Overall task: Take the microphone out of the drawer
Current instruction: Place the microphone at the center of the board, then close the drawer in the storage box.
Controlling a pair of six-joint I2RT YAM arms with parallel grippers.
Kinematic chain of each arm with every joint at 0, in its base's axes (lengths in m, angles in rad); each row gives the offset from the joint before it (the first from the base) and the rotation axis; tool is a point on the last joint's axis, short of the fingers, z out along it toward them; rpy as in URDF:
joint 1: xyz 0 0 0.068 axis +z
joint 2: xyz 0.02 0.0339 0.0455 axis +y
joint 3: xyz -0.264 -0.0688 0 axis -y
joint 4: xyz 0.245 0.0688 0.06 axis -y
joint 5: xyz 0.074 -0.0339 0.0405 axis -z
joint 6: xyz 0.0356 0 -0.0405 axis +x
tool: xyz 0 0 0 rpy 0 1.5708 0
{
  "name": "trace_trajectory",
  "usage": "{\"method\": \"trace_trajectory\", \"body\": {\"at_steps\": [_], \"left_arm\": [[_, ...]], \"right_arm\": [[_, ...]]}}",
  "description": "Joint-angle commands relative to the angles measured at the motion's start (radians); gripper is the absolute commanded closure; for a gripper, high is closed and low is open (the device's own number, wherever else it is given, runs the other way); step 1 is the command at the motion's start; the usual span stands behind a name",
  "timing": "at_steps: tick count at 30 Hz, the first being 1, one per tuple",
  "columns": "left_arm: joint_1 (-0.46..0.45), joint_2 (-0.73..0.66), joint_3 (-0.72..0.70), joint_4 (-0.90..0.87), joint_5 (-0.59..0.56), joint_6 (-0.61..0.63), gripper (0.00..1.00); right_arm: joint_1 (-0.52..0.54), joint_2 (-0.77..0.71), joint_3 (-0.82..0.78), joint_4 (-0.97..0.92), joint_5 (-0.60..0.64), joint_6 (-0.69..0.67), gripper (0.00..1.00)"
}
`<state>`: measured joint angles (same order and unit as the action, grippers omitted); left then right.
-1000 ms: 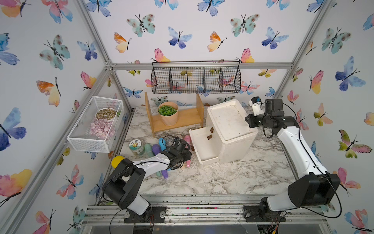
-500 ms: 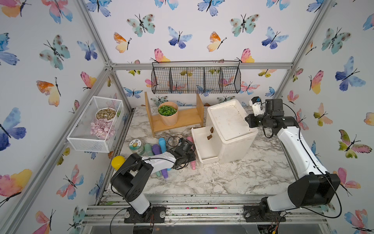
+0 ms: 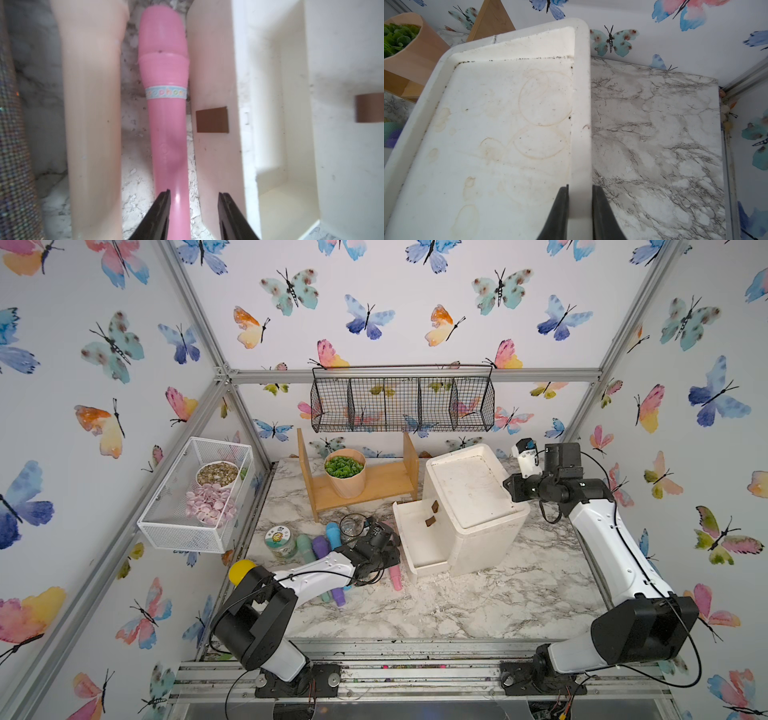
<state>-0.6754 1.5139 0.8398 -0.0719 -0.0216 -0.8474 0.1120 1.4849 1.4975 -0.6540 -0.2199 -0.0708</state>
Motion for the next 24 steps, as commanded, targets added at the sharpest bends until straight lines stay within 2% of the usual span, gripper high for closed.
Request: {"method": "trace_trajectory", "body": {"at_steps": [1,3,4,10,24], "left_arm": [[0.042,-0.067,0.002,0.006,-0.003,0.025,0.81],[0.083,-0.082,-0.023,0.049,0.05,0.016,0.98],[0.098,-0.087,-0.036,0.068,0.07,0.01,1.0],[0.163,-0.081,-0.09,0.199,0.196,-0.007,1.0],[0.165,0.118,-0.015,0.294,0.357,-0.02,1.0]], "right_arm": [[-0.003,0.014,0.007,0.016,-0.07,0.046,0.94],[-0.003,0.012,0.007,0.016,-0.07,0.046,0.94],[-0.003,0.011,0.007,0.015,-0.07,0.046,0.94],[-0.003,0.011,0.008,0.016,-0.074,0.046,0.94],[-0.002,0.023,0.017,0.013,-0.088,0.046,0.94]]}}
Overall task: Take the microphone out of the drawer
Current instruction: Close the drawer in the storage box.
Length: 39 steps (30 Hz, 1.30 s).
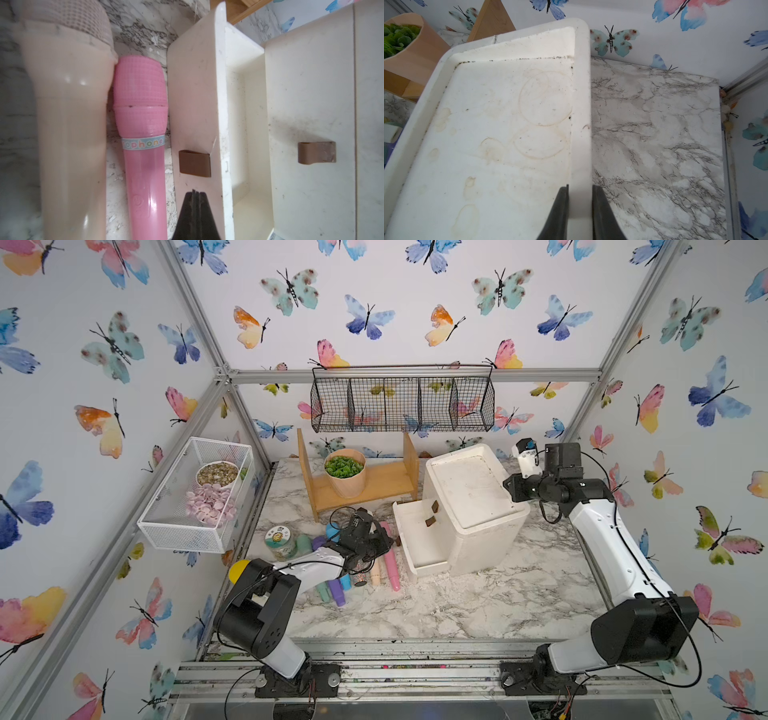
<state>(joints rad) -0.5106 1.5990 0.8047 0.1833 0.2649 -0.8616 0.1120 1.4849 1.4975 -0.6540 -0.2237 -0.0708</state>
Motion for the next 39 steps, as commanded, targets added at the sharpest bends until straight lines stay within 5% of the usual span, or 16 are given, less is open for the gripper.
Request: {"method": "trace_trajectory", "body": {"at_steps": [1,39], "left_arm": [[0.001,0.043,0.023,0.041,0.076,-0.006,1.0],[-0.149,0.428,0.368,0.166,0.196,-0.094,1.0]], "right_arm": [[-0.003,0.023,0.018,0.012,-0.085,0.046,0.94],[-0.003,0.034,0.012,0.01,-0.108,0.051,0.94]]}}
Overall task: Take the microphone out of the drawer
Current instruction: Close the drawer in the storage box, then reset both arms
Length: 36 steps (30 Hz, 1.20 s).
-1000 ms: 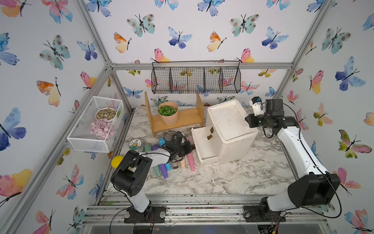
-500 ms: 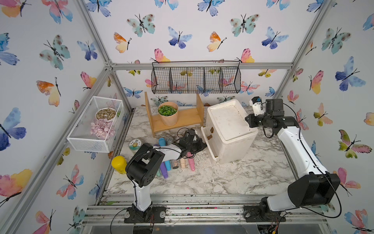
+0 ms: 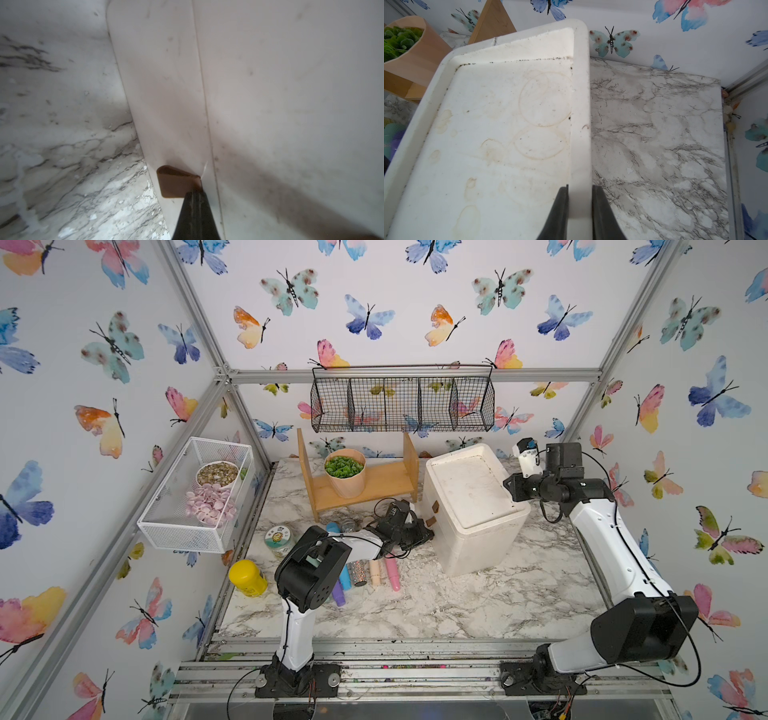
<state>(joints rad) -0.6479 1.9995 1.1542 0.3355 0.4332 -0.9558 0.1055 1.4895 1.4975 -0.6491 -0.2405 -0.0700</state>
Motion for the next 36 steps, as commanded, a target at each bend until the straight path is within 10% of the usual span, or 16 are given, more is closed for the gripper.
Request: {"method": "trace_trajectory", "body": {"at_steps": [1,21,29,36], "left_arm": [[-0.012,0.023,0.018,0.013,0.028,0.003,1.0],[0.031,-0.449,-0.042,-0.558,-0.386,0.463,0.58],[0.173,-0.682,-0.241,-0.604,-0.493,0.531,0.47],[0.345,-0.808,-0.331,-0.58,-0.577,0.663,0.18]], "right_arm": [[0.003,0.031,0.015,0.004,-0.091,0.051,0.94],[0.003,0.049,0.296,0.024,0.025,0.097,0.59],[0.002,-0.081,0.173,0.144,0.402,0.126,0.4],[-0.003,-0.178,-0.076,0.244,0.619,0.155,0.35]]}}
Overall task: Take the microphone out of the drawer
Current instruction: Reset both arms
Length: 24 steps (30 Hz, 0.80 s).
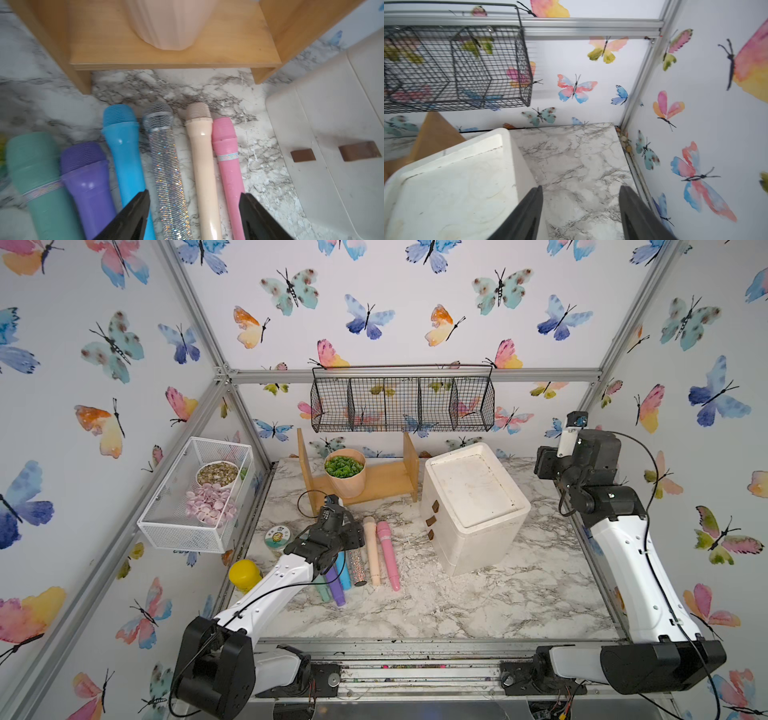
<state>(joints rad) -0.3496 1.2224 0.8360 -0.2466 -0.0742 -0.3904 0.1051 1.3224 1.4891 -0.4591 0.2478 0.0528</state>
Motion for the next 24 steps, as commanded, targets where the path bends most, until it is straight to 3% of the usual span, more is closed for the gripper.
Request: {"method": "trace_trajectory", "body": {"at_steps": [1,7,16,24], "left_arm": [[0.073,-0.026,-0.018,0.01,-0.061,0.129,0.16],[0.167,0.002,-0.091,0.133,-0.002,0.193,0.15],[0.173,-0.038,-0.292,0.481,-0.062,0.324,0.15],[0.182,0.03,-0.381,0.694,-0.047,0.357,0.15]], "right_arm": [[-0.002,-0.02,-0.108,0.065,0.125,0.047,0.35],[-0.007,-0.058,-0.364,0.144,0.134,0.134,0.31],[-0.012,-0.069,-0.681,0.323,0.122,0.212,0.27],[-0.012,-0.141,-1.001,0.748,0.035,0.154,0.28]]}}
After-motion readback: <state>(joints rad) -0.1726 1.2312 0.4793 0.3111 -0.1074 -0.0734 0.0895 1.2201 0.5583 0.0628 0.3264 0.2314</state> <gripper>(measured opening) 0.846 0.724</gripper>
